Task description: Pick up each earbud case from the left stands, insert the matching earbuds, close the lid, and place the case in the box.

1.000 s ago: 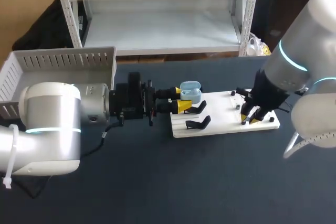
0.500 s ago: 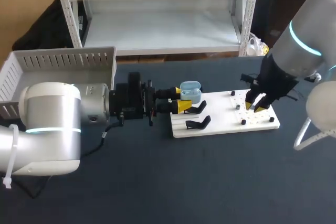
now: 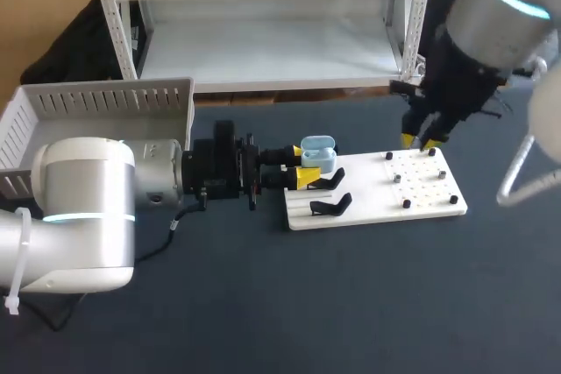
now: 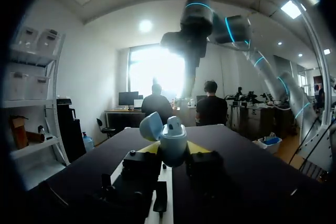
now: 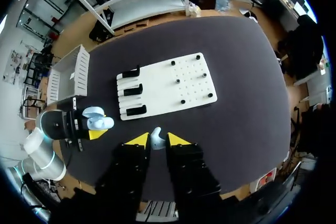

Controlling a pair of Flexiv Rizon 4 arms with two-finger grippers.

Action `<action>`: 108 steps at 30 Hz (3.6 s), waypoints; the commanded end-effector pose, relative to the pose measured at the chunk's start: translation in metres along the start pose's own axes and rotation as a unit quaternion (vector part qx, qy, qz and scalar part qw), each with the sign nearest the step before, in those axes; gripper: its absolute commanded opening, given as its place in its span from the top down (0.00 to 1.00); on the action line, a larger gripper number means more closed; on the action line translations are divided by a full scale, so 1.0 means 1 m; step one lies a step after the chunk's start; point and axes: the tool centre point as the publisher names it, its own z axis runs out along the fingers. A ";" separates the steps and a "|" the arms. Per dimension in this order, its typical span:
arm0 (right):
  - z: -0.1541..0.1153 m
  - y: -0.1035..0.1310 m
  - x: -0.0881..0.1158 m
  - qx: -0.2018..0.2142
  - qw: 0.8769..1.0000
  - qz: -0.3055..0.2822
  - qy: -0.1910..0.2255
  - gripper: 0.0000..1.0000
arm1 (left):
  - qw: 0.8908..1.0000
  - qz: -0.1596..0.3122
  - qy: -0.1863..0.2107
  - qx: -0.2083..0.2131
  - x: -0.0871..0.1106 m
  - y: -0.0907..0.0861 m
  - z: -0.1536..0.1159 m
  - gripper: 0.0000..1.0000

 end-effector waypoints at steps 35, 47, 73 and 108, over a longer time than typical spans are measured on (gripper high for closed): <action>0.018 0.113 0.001 -0.007 0.988 -0.137 0.070 1.00 | 1.000 0.001 -0.002 -0.002 0.001 -0.001 0.000 1.00; 0.017 0.118 0.004 -0.002 0.986 -0.151 0.074 1.00 | 1.000 0.001 -0.002 -0.002 0.001 -0.001 0.000 1.00; 0.031 0.125 0.007 0.028 0.976 -0.183 0.117 1.00 | 1.000 0.001 -0.002 -0.002 0.001 -0.001 0.000 1.00; 0.042 0.127 0.005 0.035 0.977 -0.174 0.120 1.00 | 1.000 0.001 -0.002 -0.002 0.001 -0.001 0.000 1.00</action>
